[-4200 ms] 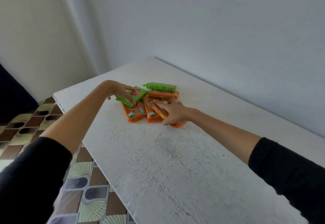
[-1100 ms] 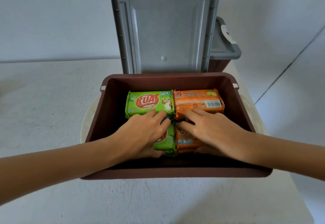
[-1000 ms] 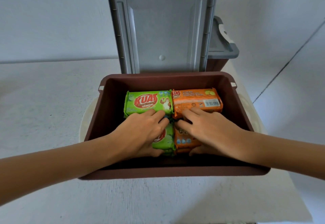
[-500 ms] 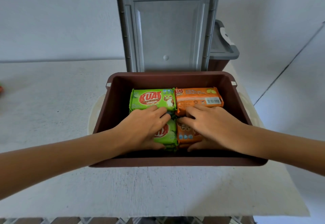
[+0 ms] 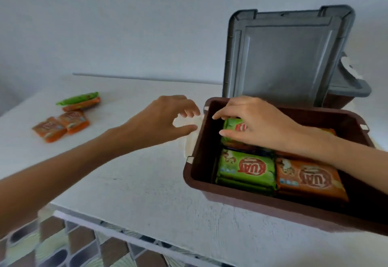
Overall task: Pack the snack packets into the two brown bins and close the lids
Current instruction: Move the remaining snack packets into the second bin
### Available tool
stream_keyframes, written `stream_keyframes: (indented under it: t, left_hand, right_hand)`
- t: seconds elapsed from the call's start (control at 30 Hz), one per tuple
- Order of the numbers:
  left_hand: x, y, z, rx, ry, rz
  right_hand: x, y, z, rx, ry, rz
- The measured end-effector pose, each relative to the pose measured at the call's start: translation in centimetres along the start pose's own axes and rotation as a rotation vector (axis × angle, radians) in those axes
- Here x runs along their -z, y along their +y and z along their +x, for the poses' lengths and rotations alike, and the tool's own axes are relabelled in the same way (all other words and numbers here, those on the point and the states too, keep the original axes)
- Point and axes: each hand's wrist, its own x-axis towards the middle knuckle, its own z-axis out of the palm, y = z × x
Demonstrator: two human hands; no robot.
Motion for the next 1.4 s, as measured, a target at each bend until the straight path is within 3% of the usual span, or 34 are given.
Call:
stream_keyframes:
  t: [0.4, 0.57, 0.77, 1.13, 1.4]
  left_hand:
    - [5.1, -17.6, -11.0, 0.602, 0.213, 0.034]
    - [4.8, -24.2, -14.9, 0.939, 0.202, 0.029]
    - [0.8, -28.7, -16.4, 1.193, 0.252, -0.137]
    - [-1.6, -33.7, -15.5, 1.159, 0.323, -0.107]
    - [-1.7, -35.4, -18.2, 1.025, 0.272, 0.064]
  right_hand:
    - [-7.3, -10.3, 18.4, 0.198, -0.044, 0.057]
    - [-12.8, -14.8, 25.0, 0.227, -0.133, 0.053]
    - [-20.7, -18.1, 30.0, 0.188, -0.317, 0.032]
    - [-26.3, -19.9, 33.4, 0.184, -0.380, 0.050]
    - [-27.2, -20.4, 33.7, 0.120, -0.179, 0.114]
